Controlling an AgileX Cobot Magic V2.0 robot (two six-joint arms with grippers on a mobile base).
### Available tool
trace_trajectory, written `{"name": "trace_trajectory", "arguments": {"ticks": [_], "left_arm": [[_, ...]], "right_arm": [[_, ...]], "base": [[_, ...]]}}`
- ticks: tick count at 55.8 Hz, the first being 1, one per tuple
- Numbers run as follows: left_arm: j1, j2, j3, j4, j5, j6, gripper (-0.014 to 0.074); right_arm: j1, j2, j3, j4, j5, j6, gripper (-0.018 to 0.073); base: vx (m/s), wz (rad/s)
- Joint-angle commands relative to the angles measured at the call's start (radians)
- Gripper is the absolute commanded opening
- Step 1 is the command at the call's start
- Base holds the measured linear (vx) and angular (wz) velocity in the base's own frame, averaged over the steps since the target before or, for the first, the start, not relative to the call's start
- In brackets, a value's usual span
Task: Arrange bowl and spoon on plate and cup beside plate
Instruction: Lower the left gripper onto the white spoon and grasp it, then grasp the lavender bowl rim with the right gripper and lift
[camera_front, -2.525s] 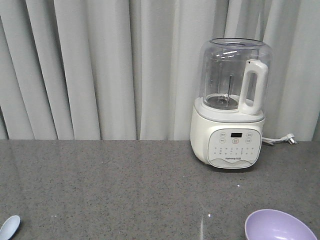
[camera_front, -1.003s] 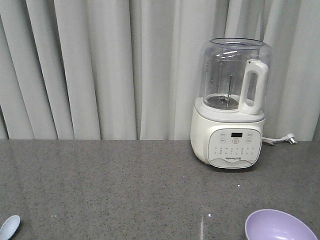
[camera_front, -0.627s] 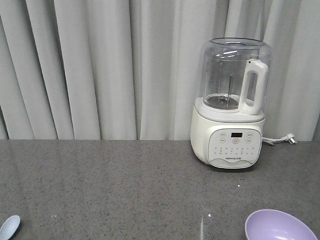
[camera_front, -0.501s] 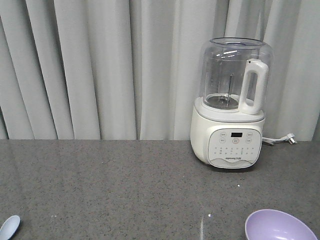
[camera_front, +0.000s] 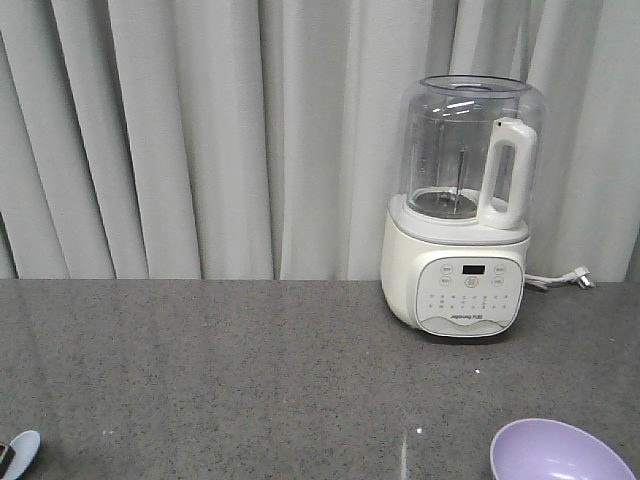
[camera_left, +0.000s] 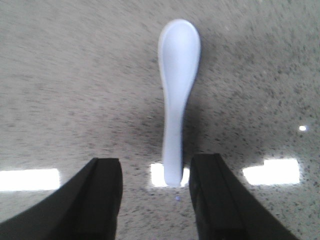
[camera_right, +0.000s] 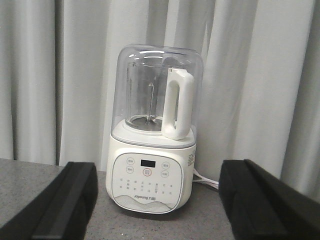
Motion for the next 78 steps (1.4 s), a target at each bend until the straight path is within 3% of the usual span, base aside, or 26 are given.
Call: {"name": "trace_trajectory", "arguments": {"ticks": [1,16,27,48,54,64,78], "left_arm": [[-0.001,0.030,-0.033,-0.006,-0.027,0.019,0.0429],[0.008,0.127,-0.033,-0.013,-0.047,0.049,0.0429],[0.091,0.181,-0.034,-0.141,-0.115,0.125,0.0429],[0.100,0.277,-0.034,-0.156,-0.161,0.130,0.0421],[0.100,0.292,-0.034,-0.192,-0.173,0.135,0.0330],[0.100,0.294,-0.034,-0.251,-0.179,0.168,0.0000],[0.098,0.237,-0.034,-0.300,-0.198,0.185,-0.0008]], "right_arm": [[-0.003,0.007,-0.034,-0.008,-0.062,-0.004,0.0546],[0.016,0.007,-0.034,-0.008,-0.048,-0.005,0.0546],[0.078,0.008,-0.034,-0.009,-0.015,-0.008,0.0546],[0.078,0.008,-0.034,-0.009,-0.010,-0.008,0.0546],[0.078,0.008,-0.034,-0.009,-0.010,-0.008,0.0546],[0.077,0.008,-0.034,-0.009,-0.011,-0.008,0.0546],[0.075,0.008,-0.050,-0.013,0.056,-0.008,0.0546]], "base": [[0.00,0.00],[0.00,0.00],[0.00,0.00],[0.00,0.00],[0.00,0.00],[0.00,0.00],[0.00,0.00]]}}
